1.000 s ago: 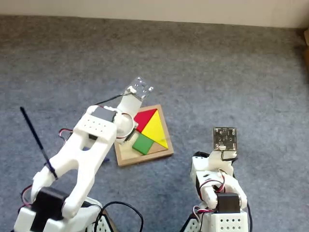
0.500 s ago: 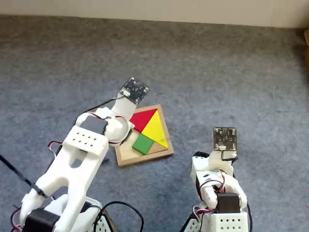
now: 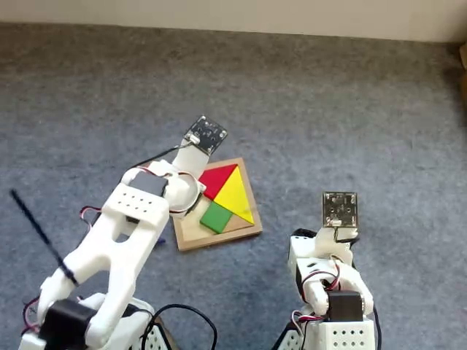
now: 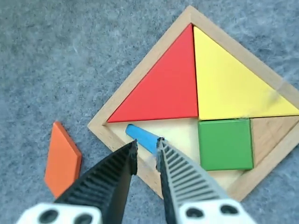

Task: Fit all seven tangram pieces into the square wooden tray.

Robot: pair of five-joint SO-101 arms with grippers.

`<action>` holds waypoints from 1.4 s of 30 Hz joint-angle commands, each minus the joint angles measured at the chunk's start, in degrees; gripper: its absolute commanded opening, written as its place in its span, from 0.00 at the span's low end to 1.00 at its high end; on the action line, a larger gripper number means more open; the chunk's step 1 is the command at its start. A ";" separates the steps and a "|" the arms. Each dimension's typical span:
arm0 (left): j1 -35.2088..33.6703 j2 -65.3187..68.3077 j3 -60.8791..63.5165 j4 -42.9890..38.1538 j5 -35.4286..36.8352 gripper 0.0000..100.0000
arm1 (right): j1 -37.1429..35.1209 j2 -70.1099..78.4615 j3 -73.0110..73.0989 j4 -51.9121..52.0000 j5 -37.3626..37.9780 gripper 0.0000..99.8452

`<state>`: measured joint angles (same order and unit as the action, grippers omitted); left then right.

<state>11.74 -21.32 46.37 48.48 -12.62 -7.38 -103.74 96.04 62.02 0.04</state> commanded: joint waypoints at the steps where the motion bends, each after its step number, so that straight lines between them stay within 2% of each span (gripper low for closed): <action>1: -0.13 3.38 -3.30 -3.08 0.44 0.08 | 0.66 -0.84 7.60 0.22 0.18 0.03; 19: -0.48 3.82 4.70 -1.14 0.44 0.08 | 0.66 -0.84 7.60 0.22 0.35 0.03; 32: -0.04 4.26 4.18 -1.41 0.53 0.08 | 0.75 -0.84 7.60 0.22 0.35 0.03; 36: 0.04 4.35 4.09 -1.41 3.52 0.09 | 0.75 -0.84 7.60 0.22 0.35 0.03; 42: 4.09 4.35 4.00 -3.16 3.69 0.09 | 0.75 -0.84 7.60 0.22 0.35 0.03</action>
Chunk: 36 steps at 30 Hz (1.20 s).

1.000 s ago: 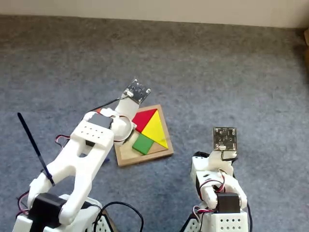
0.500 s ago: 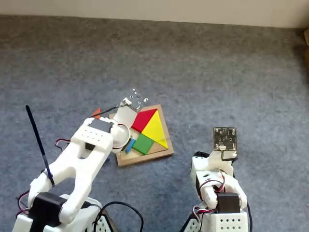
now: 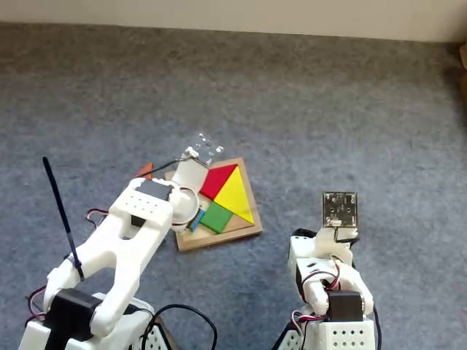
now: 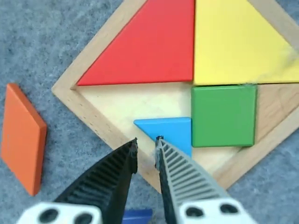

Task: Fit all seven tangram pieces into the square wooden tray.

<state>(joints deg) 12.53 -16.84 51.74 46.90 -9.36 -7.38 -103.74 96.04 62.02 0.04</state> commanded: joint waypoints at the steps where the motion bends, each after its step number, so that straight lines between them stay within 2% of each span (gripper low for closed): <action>1: 3.82 -0.13 -1.36 -2.11 0.44 0.08 | 0.75 -0.84 7.60 0.22 0.35 0.03; 8: 4.26 -0.13 -1.36 -5.54 3.16 0.08 | 0.75 -0.84 7.60 0.22 0.35 0.03; 15: 4.00 -0.75 -2.77 -5.19 3.25 0.08 | 0.75 -0.84 7.60 0.22 0.35 0.03; 19: 3.91 -0.75 -4.26 0.70 3.25 0.08 | 0.75 -0.84 7.60 0.22 0.35 0.03; 22: 3.91 -0.22 -4.18 2.20 3.25 0.09 | 0.75 -0.84 7.60 0.22 0.35 0.03; 26: 4.26 0.04 -3.30 2.02 3.25 0.09 | 0.75 -0.84 7.60 0.22 0.35 0.03; 30: 4.44 1.27 -1.54 -2.73 3.25 0.08 | 0.75 -0.84 7.60 0.22 0.35 0.03; 36: 4.53 8.13 -6.46 -2.73 3.25 0.08 | 0.75 -0.84 7.60 0.22 0.35 0.03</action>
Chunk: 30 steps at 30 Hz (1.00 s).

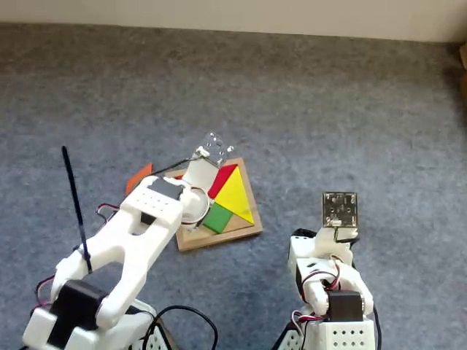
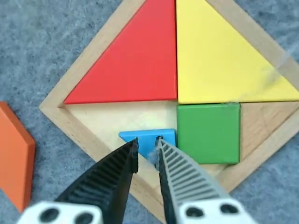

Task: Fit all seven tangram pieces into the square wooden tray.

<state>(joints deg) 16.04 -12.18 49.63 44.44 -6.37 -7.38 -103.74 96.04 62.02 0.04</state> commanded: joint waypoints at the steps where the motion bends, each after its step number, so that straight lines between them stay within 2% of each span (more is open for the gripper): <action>1: 1.01 4.18 -5.05 -0.26 0.26 0.08 | 0.75 -0.84 7.60 0.22 0.35 0.03; 6: 2.24 5.58 -7.34 -0.70 0.26 0.08 | 0.75 -0.84 7.60 0.22 0.35 0.03; 13: 7.60 5.49 -7.43 -0.70 0.26 0.08 | 0.75 -0.84 7.60 0.22 0.35 0.03; 19: 7.08 5.32 -10.07 -0.35 0.26 0.08 | 0.75 -0.84 7.60 0.22 0.35 0.03; 30: -2.07 -10.33 -17.71 16.62 0.26 0.09 | 0.75 -0.84 7.60 0.22 0.35 0.03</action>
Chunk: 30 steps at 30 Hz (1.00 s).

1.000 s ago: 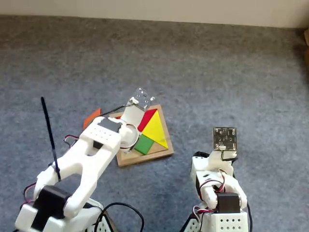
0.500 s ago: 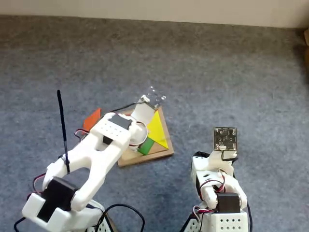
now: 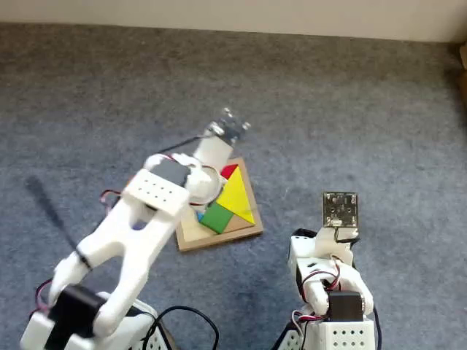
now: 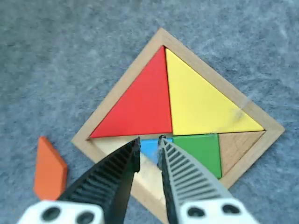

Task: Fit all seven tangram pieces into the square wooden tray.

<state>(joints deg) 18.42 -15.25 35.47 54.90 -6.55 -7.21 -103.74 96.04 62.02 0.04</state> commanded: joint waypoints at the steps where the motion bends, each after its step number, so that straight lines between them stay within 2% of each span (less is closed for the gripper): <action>1: -5.93 -8.48 -3.38 7.91 0.18 0.09 | 0.57 -0.84 7.60 0.22 0.35 0.03; 3: -8.75 -10.24 -3.30 12.04 0.09 0.11 | 0.57 -0.84 7.60 0.22 0.35 0.03; 7: -15.78 -11.65 -3.21 20.31 0.35 0.22 | 0.57 -0.84 7.60 0.22 0.35 0.03; 10: -22.73 -11.30 -3.21 21.01 -0.09 0.27 | 0.57 -0.84 7.60 0.22 0.35 0.03; 13: -28.26 -10.59 -3.38 20.84 -6.15 0.29 | 0.57 -0.84 7.60 0.22 0.35 0.03; 22: -30.37 6.11 -7.34 13.36 -19.69 0.29 | 0.48 -0.84 7.60 0.22 0.18 0.03; 30: -31.52 19.82 -21.49 13.71 -20.31 0.29 | 0.48 -0.84 7.60 0.22 0.18 0.03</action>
<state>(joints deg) -12.62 1.01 21.93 69.41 -25.80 -7.21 -103.74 96.04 62.02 0.04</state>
